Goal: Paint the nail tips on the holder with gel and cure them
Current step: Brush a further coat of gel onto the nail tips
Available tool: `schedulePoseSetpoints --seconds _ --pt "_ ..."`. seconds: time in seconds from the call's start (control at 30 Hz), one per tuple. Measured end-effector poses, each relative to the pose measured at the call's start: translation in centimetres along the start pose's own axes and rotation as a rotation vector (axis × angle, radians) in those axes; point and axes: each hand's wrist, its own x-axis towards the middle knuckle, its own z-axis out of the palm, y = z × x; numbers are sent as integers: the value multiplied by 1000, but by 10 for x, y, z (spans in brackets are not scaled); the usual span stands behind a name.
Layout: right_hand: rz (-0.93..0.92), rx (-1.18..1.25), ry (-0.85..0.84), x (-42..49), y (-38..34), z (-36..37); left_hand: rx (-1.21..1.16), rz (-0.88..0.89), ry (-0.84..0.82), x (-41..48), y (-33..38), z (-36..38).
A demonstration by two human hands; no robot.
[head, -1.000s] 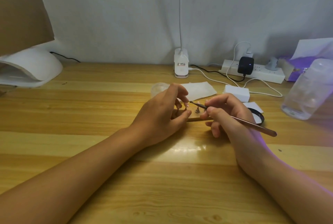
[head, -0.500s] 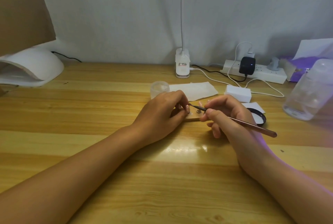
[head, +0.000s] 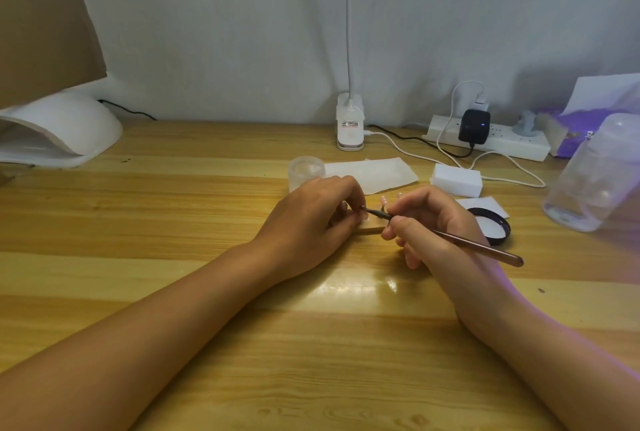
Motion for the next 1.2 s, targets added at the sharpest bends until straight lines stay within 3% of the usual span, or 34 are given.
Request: schedulePoseSetpoints --seconds 0.47,1.2 --pt "60 -42 -4 1 -2 1 -13 -8 -11 0 -1 0" --pt "5 -15 90 0 -2 4 31 -8 -13 0 0 -1"
